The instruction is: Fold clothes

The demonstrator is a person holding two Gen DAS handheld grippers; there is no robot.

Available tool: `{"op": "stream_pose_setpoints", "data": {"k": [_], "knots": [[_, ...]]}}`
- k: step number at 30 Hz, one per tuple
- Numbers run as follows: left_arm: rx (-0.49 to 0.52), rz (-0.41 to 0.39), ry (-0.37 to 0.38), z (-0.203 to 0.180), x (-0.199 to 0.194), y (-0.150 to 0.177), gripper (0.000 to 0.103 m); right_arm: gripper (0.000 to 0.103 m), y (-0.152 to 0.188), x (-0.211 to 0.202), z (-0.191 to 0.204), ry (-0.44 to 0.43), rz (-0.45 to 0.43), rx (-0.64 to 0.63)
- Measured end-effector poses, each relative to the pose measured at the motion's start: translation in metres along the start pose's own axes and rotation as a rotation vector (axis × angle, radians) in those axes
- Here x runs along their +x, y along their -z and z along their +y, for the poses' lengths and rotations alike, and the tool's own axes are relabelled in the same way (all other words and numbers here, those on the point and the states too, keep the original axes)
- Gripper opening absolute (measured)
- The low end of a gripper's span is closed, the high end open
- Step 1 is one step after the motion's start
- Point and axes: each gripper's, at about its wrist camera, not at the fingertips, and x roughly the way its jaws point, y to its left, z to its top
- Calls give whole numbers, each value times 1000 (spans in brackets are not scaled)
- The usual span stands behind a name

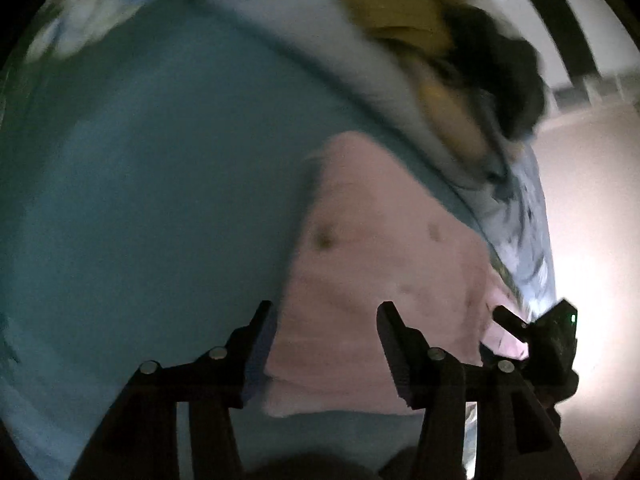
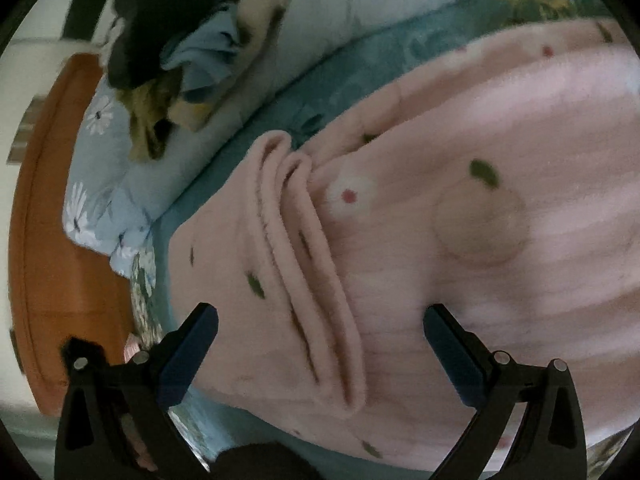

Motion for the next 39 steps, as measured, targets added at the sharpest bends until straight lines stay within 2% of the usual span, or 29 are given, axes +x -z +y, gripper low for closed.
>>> {"op": "stream_pose_setpoints", "data": {"k": [2,3,4,6,8,10,11,12,13,15,20,24,29,31,35,38,39], "knots": [[-23,34,-26,10,10,7,56,94,2,3,1,-5,1,36],[-21,45,-27,12,14,11,56,86,3,5,3,-5,4,46],[-18,59,-31,14,18,16,56,81,4,6,6,-1,9,45],[-3,80,-54,18,21,24,56,76,6,6,12,7,13,36],[6,81,-67,20,20,29,57,65,8,6,18,16,17,27],[-5,80,-66,24,16,34,57,39,11,6,25,25,22,18],[-8,78,-65,24,14,35,56,32,12,6,28,29,24,14],[-3,74,-64,23,12,36,56,19,13,7,31,33,26,9],[6,68,-63,20,9,37,56,18,13,3,34,28,21,-1],[35,58,-43,9,2,40,56,16,12,-12,33,4,-1,-24],[107,27,9,-18,-17,44,56,15,10,-40,-4,37,-42,0],[144,16,6,-43,-17,48,56,15,9,-63,-34,64,-75,19],[196,50,-50,-72,3,45,56,15,7,-82,-75,76,-104,67],[214,67,-94,-78,15,45,56,16,7,-81,-91,47,-107,106],[254,83,-208,-86,37,45,56,20,10,-82,-98,21,-97,99],[245,95,-264,-83,50,43,56,39,14,-102,-107,-18,-125,80],[245,95,-276,-83,52,41,57,52,15,-110,-112,-33,-141,78]]}}
